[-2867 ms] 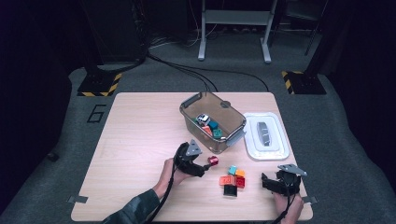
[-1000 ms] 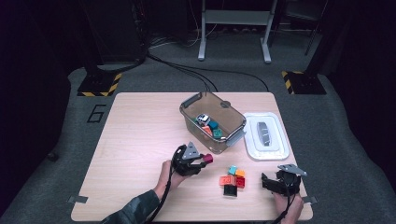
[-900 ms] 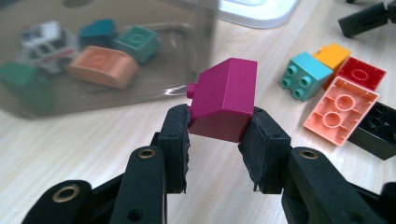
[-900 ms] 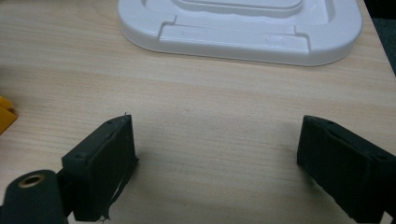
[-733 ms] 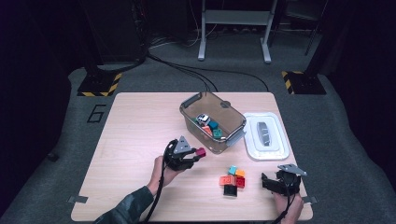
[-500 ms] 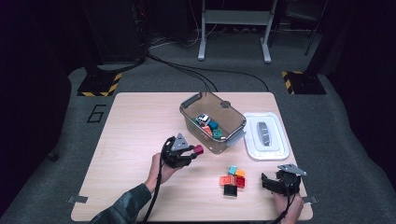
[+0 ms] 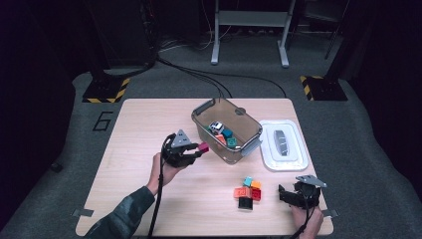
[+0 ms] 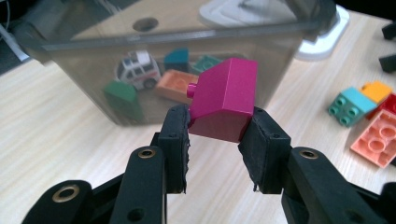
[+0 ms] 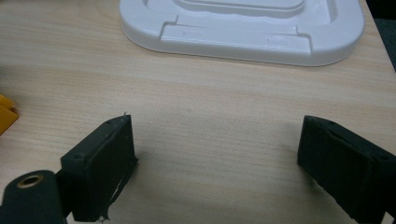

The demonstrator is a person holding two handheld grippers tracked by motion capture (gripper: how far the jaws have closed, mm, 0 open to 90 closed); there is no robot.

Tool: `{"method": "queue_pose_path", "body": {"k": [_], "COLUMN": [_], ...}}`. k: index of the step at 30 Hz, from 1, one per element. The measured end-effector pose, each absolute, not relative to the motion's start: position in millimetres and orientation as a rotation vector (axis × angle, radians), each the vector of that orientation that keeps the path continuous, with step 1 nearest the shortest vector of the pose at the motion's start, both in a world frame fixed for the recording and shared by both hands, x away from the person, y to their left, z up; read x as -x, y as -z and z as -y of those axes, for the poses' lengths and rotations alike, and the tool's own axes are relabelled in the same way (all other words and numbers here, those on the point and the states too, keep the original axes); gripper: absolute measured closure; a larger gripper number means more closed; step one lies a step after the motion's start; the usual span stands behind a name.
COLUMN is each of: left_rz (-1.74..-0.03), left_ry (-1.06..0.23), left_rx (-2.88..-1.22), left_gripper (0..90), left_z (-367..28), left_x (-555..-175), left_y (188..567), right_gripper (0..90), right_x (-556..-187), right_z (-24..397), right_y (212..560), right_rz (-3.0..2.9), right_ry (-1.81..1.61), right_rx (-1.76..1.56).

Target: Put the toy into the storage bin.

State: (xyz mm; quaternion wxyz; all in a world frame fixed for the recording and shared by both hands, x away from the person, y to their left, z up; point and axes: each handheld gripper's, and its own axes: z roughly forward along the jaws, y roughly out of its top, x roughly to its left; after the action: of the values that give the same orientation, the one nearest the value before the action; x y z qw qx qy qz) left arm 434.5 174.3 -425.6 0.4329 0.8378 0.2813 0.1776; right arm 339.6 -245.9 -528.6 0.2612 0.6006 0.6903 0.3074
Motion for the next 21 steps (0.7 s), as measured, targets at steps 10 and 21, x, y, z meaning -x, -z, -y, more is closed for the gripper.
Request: {"method": "queue_pose_path", "body": {"k": [10, 21], "left_rz": [-0.706, -0.749], "left_ry": [-0.491, -0.491], "left_rx": [-2.054, -2.057], "left_gripper": [62.6, 62.6], "left_z": [-182.8, -182.2], "left_x": [-445.3, -475.6], "left_y": [386.9, 364.7], "right_gripper": [10.0, 10.0], "right_x": [-339.6, -339.7], "right_z": [245.8, 246.0], "right_y": [528.6, 528.6], "right_rz": [-1.868, -1.869], "right_ry": [-0.832, -0.832], "right_rx": [-1.628, -1.625]}}
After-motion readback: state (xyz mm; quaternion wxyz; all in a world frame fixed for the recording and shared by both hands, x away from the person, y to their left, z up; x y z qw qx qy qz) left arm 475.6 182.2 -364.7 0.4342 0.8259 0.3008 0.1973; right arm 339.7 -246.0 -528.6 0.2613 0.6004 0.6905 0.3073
